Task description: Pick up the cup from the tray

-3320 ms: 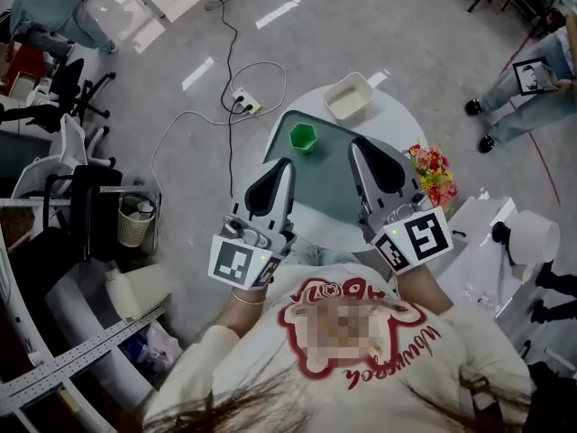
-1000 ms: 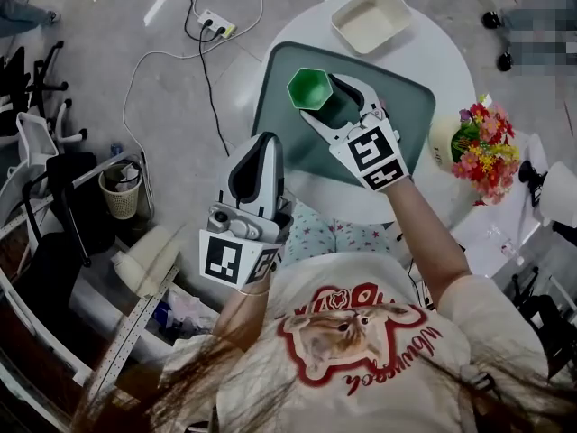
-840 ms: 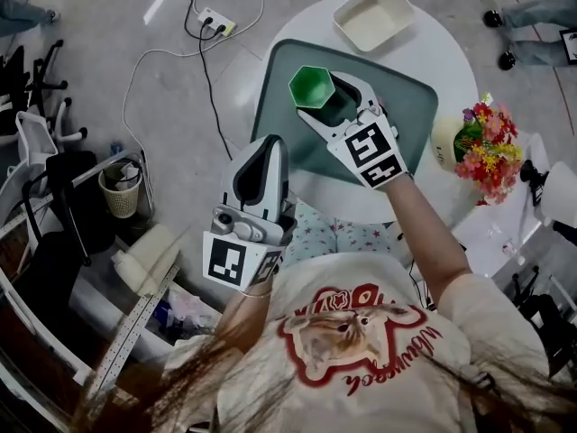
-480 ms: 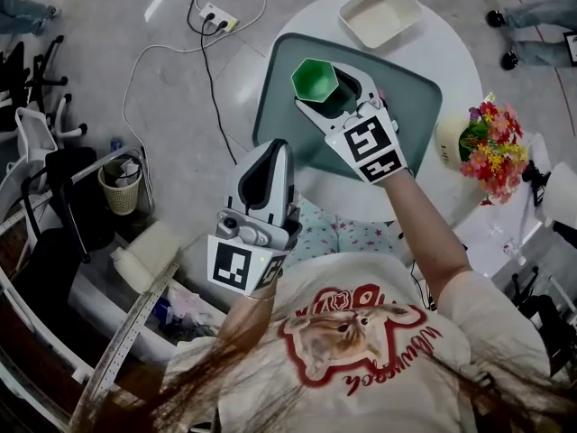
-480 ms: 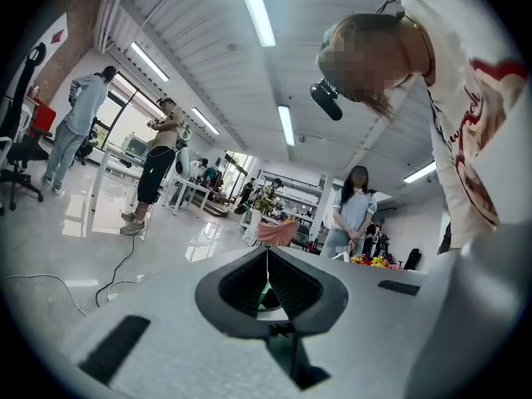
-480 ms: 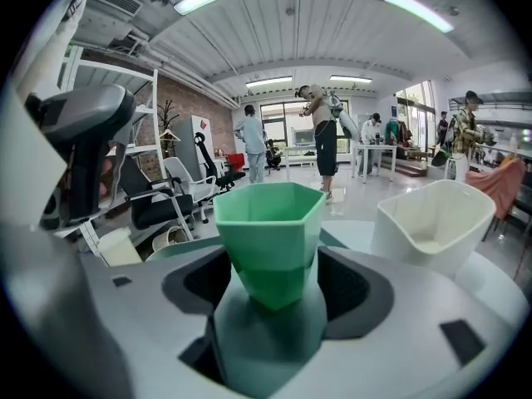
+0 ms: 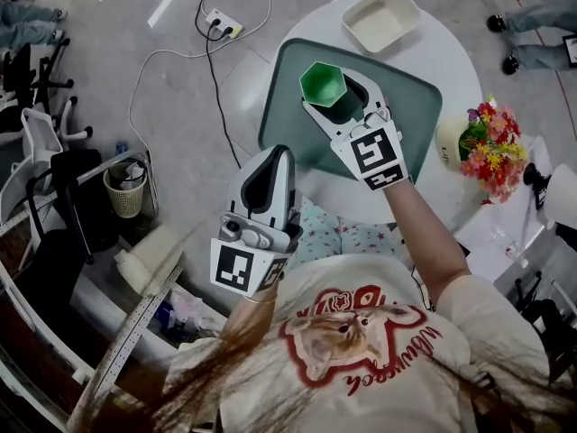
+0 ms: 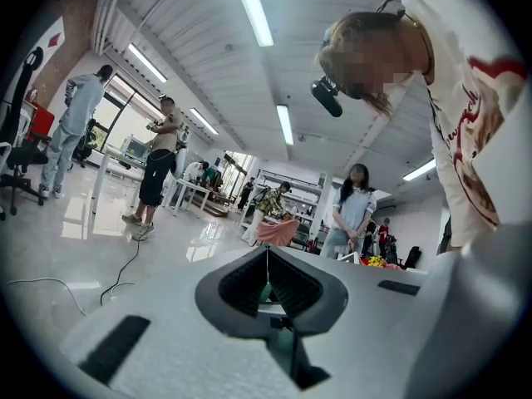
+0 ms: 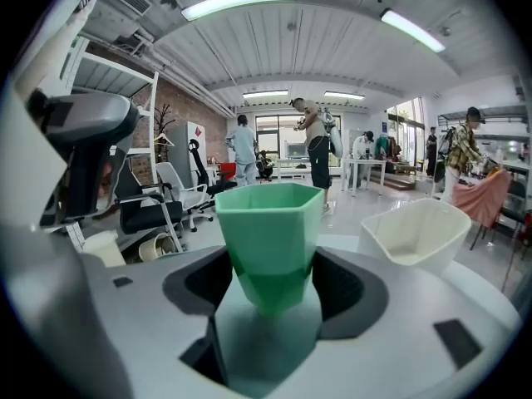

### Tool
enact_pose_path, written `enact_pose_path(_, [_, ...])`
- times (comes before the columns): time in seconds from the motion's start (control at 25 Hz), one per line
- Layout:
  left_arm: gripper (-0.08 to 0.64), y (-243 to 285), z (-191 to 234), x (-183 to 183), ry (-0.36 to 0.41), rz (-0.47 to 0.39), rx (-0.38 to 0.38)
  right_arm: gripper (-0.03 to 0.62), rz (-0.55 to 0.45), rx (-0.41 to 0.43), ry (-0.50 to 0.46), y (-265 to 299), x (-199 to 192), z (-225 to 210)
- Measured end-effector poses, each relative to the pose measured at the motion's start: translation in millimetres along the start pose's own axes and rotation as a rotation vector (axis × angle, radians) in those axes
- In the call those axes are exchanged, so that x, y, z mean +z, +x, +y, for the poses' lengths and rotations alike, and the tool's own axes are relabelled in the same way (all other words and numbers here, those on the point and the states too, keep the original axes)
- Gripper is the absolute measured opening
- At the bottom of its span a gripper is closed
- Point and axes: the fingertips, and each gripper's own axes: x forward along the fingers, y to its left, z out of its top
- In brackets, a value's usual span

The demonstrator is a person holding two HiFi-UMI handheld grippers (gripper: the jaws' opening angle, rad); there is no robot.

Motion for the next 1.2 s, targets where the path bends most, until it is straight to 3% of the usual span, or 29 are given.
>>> enact_pose_path(0.44, [0.015,11,-24,35,0.065,-0.052,-0.074,0.301,-0.103,-0.089,0.065,-63,67,-14])
enact_pose_path(0.92, [0.014,32,-68,74,0.122,-0.094,-0.163,0.301,-0.219,-0.171,0.056,-144,149,-35])
enact_pose_path(1.2, [0.015,32,-89,89,0.175,-0.11,-0.185,0.301,-0.225,-0.154,0.046,-175,167,-25])
